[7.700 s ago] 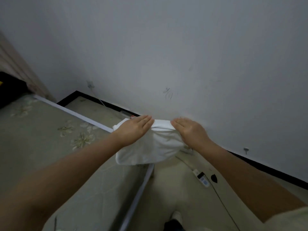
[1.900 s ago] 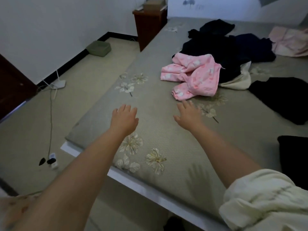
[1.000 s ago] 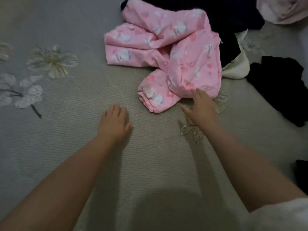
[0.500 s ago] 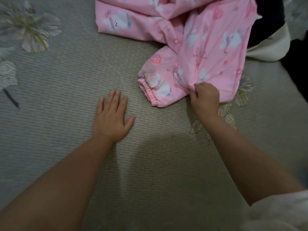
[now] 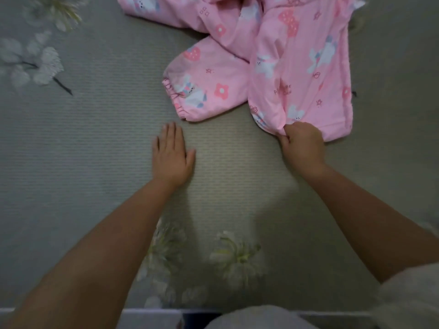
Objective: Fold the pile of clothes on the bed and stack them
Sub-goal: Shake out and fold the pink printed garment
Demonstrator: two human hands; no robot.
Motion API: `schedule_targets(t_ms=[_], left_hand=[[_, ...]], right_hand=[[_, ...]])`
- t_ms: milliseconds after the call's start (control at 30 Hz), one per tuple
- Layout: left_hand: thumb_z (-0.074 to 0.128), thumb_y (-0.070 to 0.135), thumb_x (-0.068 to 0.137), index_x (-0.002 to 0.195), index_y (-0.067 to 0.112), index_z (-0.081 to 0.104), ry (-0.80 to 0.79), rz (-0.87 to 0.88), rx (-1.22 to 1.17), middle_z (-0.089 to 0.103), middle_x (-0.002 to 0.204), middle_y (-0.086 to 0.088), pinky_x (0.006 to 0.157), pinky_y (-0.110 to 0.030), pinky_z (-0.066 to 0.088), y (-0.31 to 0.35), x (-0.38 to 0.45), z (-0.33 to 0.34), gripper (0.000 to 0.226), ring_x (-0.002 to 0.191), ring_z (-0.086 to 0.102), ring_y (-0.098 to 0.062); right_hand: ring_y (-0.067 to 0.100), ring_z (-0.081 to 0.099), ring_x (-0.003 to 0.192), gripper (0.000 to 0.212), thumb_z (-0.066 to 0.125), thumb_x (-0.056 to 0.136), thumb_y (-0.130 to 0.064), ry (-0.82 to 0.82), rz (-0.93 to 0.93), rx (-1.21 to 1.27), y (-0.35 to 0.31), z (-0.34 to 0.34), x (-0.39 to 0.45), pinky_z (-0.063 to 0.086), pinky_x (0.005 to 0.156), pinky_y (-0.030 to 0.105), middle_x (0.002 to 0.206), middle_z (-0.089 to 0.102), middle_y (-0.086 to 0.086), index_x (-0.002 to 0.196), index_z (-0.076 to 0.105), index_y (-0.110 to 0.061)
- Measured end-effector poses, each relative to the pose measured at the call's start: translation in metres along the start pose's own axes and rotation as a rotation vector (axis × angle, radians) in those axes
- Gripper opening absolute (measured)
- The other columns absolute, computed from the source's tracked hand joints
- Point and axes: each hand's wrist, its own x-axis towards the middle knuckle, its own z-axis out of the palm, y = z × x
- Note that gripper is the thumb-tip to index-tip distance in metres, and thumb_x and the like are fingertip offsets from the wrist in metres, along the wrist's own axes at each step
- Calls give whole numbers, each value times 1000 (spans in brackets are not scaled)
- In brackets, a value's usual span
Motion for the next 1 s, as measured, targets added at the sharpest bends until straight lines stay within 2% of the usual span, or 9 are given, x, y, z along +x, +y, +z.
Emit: schedule_targets(t_ms=[100, 267, 367, 500, 600, 733, 900, 933, 1000], left_hand=[[39, 31, 96, 145, 4, 12, -115, 50, 10, 4, 155, -14, 113, -34, 1, 9, -66, 7, 63, 143, 3, -23], [47, 21, 93, 143, 0, 19, -122, 175, -40, 12, 153, -18, 114, -36, 6, 26, -150, -1, 62, 143, 7, -27], [48, 22, 93, 142, -2, 24, -119, 200, -71, 20, 151, -19, 114, -35, 9, 25, -184, -6, 59, 142, 14, -30], [47, 32, 94, 143, 0, 20, -210, 174, -151, 24, 150, -19, 112, -34, 13, 34, -216, -2, 64, 139, 19, -29], [53, 37, 90, 142, 3, 23, -337, 137, -276, 33, 145, -18, 107, -39, 27, 53, -225, 10, 69, 133, 31, -30], [65, 13, 81, 134, 8, 33, -361, -47, -702, 51, 128, -13, 87, -26, 40, 99, -228, 28, 62, 116, 50, -27], [56, 12, 79, 119, 5, 52, -177, -222, -772, 61, 108, -13, 74, -26, 40, 112, -228, 30, 41, 100, 57, -25], [58, 14, 78, 114, 3, 55, -149, -203, -781, 62, 101, -12, 67, -24, 36, 104, -228, 25, 38, 94, 57, -23], [62, 8, 80, 110, 0, 58, -100, -145, -782, 62, 98, -14, 64, -24, 34, 83, -228, 13, 32, 88, 56, -23]], right_hand=[[38, 56, 88, 30, 48, 93, -19, -139, 63, 27, -8, -7, -35, 27, 65, 38, 94, 61, 28, 89, 62, 6], [35, 54, 75, 29, 58, 88, -18, -213, 115, 287, -28, -24, -130, 9, 56, 28, 78, 58, 29, 64, 48, -6], [33, 57, 81, 27, 56, 90, -16, -416, 130, 293, -30, -25, -201, 23, 62, 35, 84, 61, 28, 77, 60, 7], [30, 59, 104, 27, 51, 93, -13, -761, -43, 296, -29, -36, -262, 34, 82, 28, 112, 65, 19, 112, 63, 1], [31, 56, 112, 29, 51, 91, -6, -645, -50, 203, -11, -59, -258, 33, 92, 27, 121, 60, 20, 118, 60, 2], [48, 57, 102, 44, 66, 66, 12, -245, -224, -77, 20, -79, -210, 46, 85, 51, 113, 60, 30, 110, 61, 9], [43, 11, 139, 54, 47, 89, 0, -272, -219, -348, 36, -75, -153, 4, 110, 57, 151, 19, 17, 140, 35, -11], [40, 11, 140, 50, 45, 91, -2, -295, -239, -376, 35, -76, -145, 2, 111, 55, 151, 22, 16, 140, 37, -10], [42, 41, 126, 35, 60, 81, 2, -237, -374, -415, 26, -81, -134, 21, 106, 61, 126, 56, 22, 116, 61, 1]])
